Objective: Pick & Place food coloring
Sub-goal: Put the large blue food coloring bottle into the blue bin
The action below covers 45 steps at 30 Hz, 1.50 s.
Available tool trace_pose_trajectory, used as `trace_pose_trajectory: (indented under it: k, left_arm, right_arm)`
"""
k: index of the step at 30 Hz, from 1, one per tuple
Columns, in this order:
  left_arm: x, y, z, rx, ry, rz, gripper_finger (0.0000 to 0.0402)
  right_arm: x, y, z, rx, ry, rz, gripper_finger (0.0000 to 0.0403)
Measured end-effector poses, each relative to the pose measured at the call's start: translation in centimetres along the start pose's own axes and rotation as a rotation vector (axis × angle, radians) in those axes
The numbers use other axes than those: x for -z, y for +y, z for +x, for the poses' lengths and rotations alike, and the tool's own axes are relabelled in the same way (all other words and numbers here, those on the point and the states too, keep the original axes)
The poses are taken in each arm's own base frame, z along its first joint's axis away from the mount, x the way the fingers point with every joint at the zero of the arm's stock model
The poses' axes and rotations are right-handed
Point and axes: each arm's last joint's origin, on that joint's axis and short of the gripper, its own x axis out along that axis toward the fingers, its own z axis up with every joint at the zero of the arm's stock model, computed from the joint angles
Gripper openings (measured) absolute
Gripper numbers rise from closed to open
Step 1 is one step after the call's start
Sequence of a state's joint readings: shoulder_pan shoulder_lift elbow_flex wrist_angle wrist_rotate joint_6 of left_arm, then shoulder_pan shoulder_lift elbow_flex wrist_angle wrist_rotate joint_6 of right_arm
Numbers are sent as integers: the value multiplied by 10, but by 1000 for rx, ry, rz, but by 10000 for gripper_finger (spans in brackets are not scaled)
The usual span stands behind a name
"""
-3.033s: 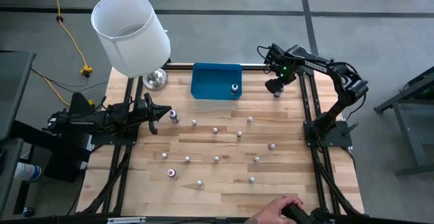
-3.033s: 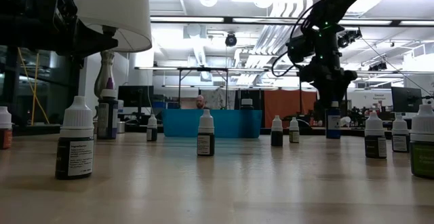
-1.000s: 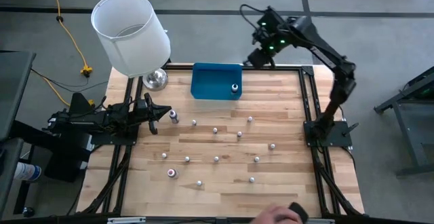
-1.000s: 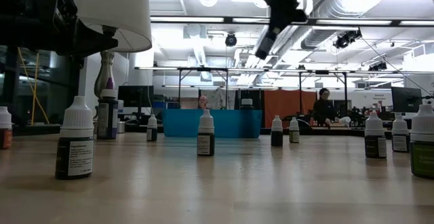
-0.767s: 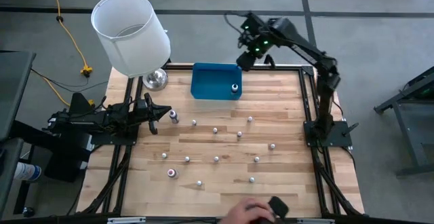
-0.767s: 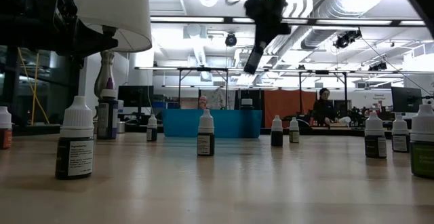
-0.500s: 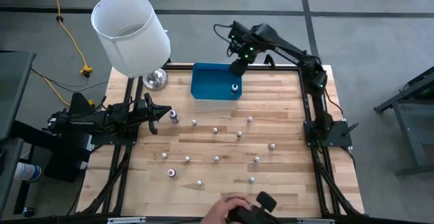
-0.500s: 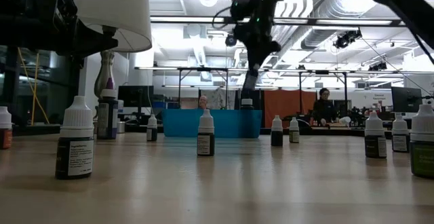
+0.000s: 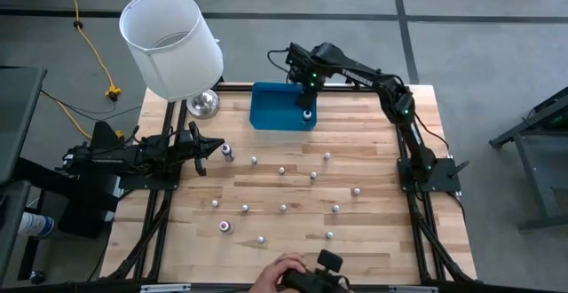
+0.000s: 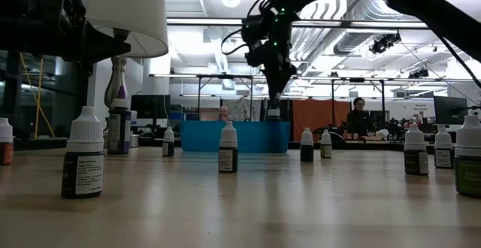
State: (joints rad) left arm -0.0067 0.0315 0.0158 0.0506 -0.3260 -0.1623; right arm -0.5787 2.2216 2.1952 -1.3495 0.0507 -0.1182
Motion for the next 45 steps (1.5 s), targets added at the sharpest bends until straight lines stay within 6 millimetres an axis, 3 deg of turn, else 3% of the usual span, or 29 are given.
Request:
trace_pose_trajectory:
  k: [18, 45]
  left_arm:
    - [0, 0, 0, 0, 0, 0, 0]
    - [0, 0, 0, 0, 0, 0, 0]
  right_arm:
    - [-5, 6, 41, -18, 104, -213, 115]
    - [-6, 8, 41, -74, 81, -321, 115]
